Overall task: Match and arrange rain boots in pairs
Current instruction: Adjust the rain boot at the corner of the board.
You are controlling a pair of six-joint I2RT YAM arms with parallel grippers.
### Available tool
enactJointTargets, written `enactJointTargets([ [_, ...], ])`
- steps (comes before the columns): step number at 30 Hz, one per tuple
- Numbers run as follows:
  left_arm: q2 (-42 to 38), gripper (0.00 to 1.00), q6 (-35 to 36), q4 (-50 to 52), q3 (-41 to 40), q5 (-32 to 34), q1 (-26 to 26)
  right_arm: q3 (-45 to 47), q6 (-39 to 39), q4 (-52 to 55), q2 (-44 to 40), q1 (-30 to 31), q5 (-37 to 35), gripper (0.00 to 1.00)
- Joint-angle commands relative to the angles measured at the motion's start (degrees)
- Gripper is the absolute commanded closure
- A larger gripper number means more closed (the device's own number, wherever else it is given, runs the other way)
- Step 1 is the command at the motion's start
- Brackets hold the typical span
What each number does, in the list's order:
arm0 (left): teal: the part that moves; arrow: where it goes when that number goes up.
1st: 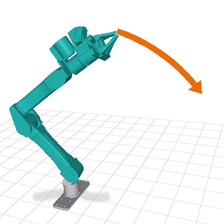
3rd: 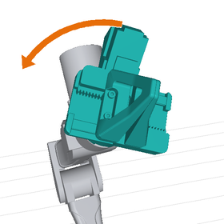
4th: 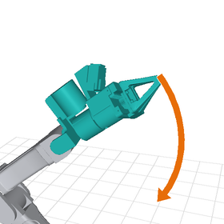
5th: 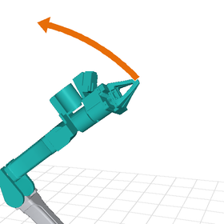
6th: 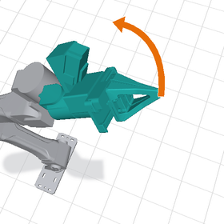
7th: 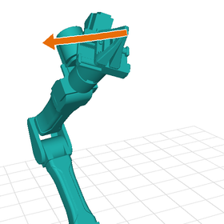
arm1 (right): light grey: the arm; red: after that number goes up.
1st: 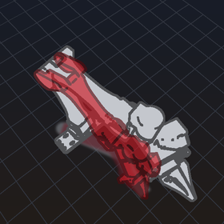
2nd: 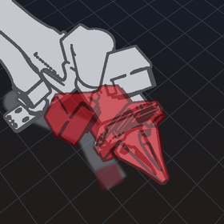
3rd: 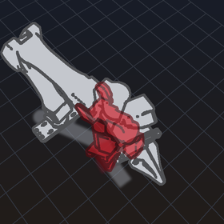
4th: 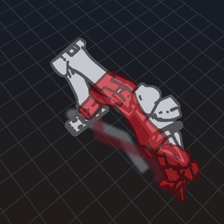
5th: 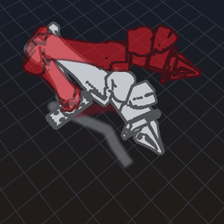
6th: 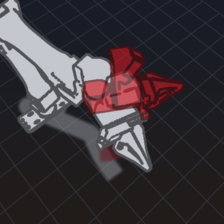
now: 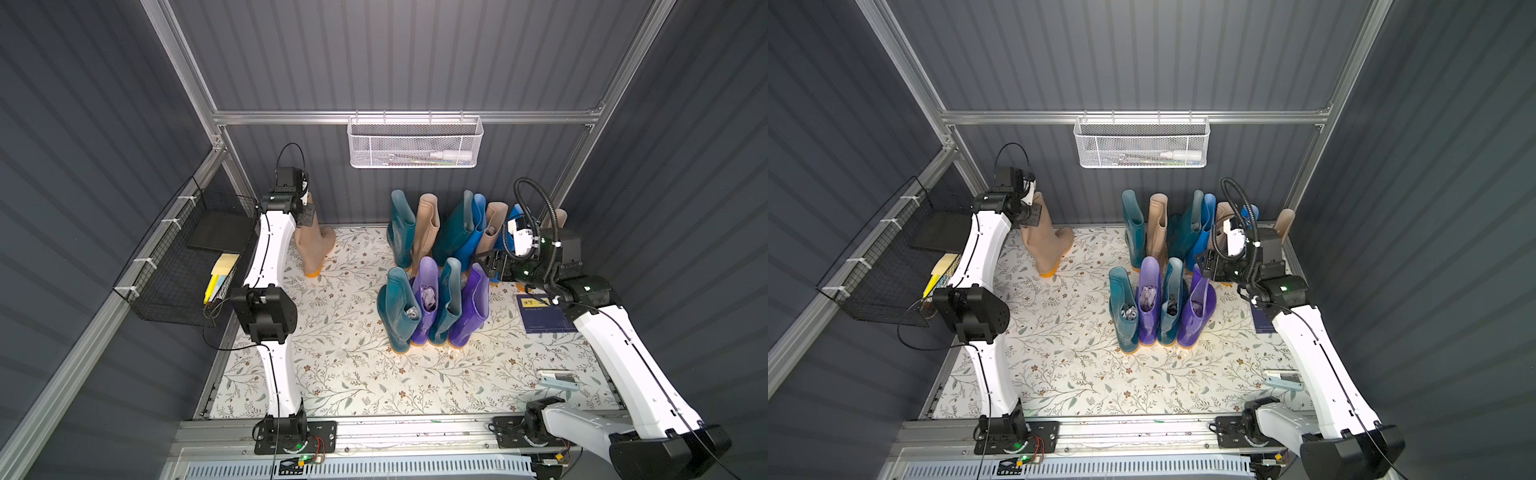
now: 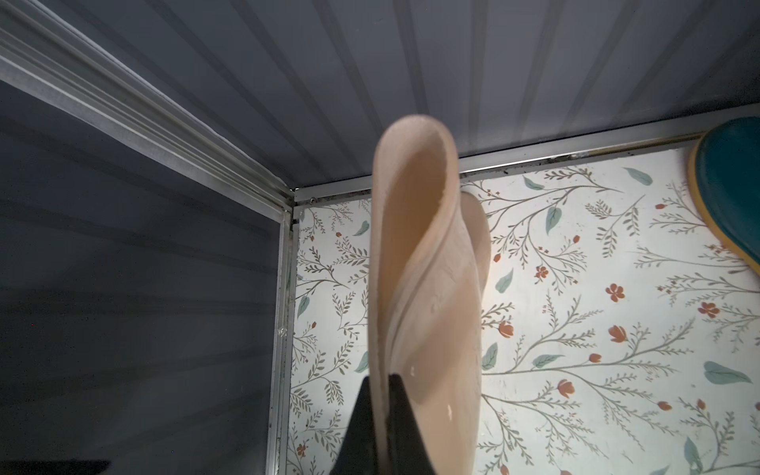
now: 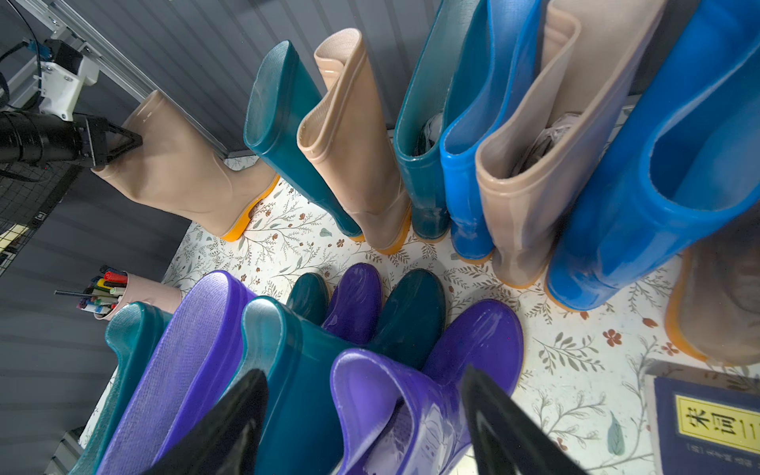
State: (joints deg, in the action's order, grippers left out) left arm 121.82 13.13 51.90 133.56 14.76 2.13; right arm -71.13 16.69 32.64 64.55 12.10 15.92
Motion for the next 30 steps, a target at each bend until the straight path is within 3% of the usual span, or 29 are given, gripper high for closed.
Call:
enactJointTargets([
  [1, -3.9, 1.0, 0.4, -5.9, -0.2, 4.4, -1.1, 0.4, 0.9, -1.3, -0.4, 0.4, 1.0, 0.23],
  [17, -14.0, 1.0, -10.4, -20.1, -17.3, 14.4, -4.6, 0.6, 1.0, -0.5, -0.8, 0.5, 0.9, 0.23],
  [30, -14.2, 1.0, -11.8, -21.9, -20.1, 10.2, -4.8, 1.0, 0.9, 0.2, -1.3, 1.0, 0.4, 0.23],
])
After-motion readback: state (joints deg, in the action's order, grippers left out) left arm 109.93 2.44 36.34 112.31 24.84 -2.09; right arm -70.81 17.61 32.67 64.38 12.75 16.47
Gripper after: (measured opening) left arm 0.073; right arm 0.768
